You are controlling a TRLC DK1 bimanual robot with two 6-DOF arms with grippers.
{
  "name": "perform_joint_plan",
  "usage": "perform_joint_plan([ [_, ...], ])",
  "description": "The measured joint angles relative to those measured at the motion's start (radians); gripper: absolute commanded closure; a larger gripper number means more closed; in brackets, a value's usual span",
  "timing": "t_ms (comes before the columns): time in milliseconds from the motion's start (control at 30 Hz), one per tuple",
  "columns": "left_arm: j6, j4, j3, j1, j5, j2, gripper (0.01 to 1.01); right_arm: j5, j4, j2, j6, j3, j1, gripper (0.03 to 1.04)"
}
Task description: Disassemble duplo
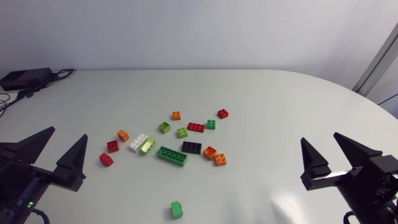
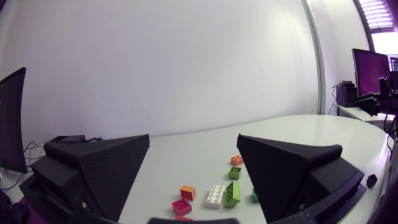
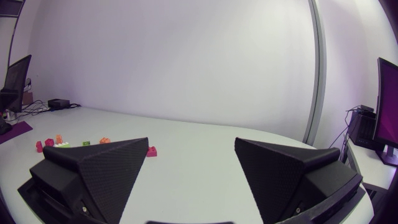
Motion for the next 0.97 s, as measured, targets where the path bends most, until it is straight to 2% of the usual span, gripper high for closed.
perform_joint_plan([
  [167, -0.023, -0.003, 0.0, 0.014, -0.022, 0.0, 0.041, 0.0, 0.0, 0.002, 0.0, 0.0, -0.01, 0.08],
  [233, -0.03, -0.021, 0.0, 0.013, -0.023, -0.001, 0.041, 0.0, 0.0, 0.002, 0.0, 0.0, -0.014, 0.27],
  [300, -0.031, -0.023, 0.0, 0.014, -0.023, -0.001, 0.041, 0.0, 0.0, 0.003, 0.0, 0.0, -0.015, 0.58],
  [333, -0.031, -0.024, 0.0, 0.014, -0.024, -0.001, 0.041, 0.0, 0.0, 0.002, 0.0, 0.0, -0.015, 0.65],
  [367, -0.031, -0.024, 0.0, 0.013, -0.026, -0.001, 0.041, 0.0, 0.0, 0.002, 0.0, 0.0, -0.015, 0.66],
  [400, -0.031, -0.024, 0.0, 0.014, -0.027, -0.001, 0.041, 0.0, 0.0, 0.002, 0.0, 0.0, -0.015, 0.62],
  [433, -0.031, -0.024, 0.0, 0.013, -0.027, -0.001, 0.041, 0.0, 0.0, 0.001, 0.0, 0.0, -0.015, 0.43],
  [467, -0.031, -0.024, 0.0, 0.013, -0.027, -0.001, 0.041, 0.0, 0.0, 0.0, 0.0, 0.0, -0.015, 0.14],
  [500, -0.031, -0.024, 0.0, 0.013, -0.027, -0.001, 0.041, 0.0, 0.0, 0.0, 0.0, 0.0, -0.015, 0.06],
  [533, -0.031, -0.024, 0.0, 0.013, -0.027, -0.001, 0.041, 0.0, 0.0, 0.0, 0.0, 0.0, -0.015, 0.07],
  [567, -0.031, -0.024, 0.0, 0.013, -0.027, -0.001, 0.041, 0.0, 0.0, 0.0, 0.0, 0.0, -0.015, 0.17],
  [633, -0.031, -0.024, 0.0, 0.013, -0.027, -0.001, 0.041, 0.0, 0.0, 0.0, 0.0, 0.0, -0.015, 0.6],
  [667, -0.031, -0.024, 0.0, 0.013, -0.027, -0.001, 0.041, 0.0, 0.0, 0.0, 0.0, 0.0, -0.015, 0.74],
  [700, -0.031, -0.024, 0.0, 0.013, -0.027, -0.001, 0.041, 0.0, 0.0, 0.0, -0.001, 0.0, -0.015, 0.77],
  [733, -0.031, -0.024, 0.0, 0.013, -0.027, -0.001, 0.041, 0.0, 0.0, 0.0, -0.001, 0.0, -0.015, 0.74],
  [767, -0.031, -0.024, 0.0, 0.013, -0.027, -0.001, 0.041, 0.0, 0.0, 0.0, -0.002, 0.0, -0.016, 0.54],
  [800, -0.031, -0.024, 0.0, 0.013, -0.027, -0.001, 0.041, 0.0, 0.0, 0.0, -0.004, 0.0, -0.016, 0.24],
  [833, -0.031, -0.024, 0.0, 0.013, -0.027, -0.001, 0.041, 0.0, 0.0, 0.0, -0.004, 0.0, -0.016, 0.04],
  [967, -0.034, -0.024, 0.0, 0.013, -0.027, -0.001, 0.041, -0.001, 0.0, 0.0, -0.004, 0.0, -0.019, 0.06],
])
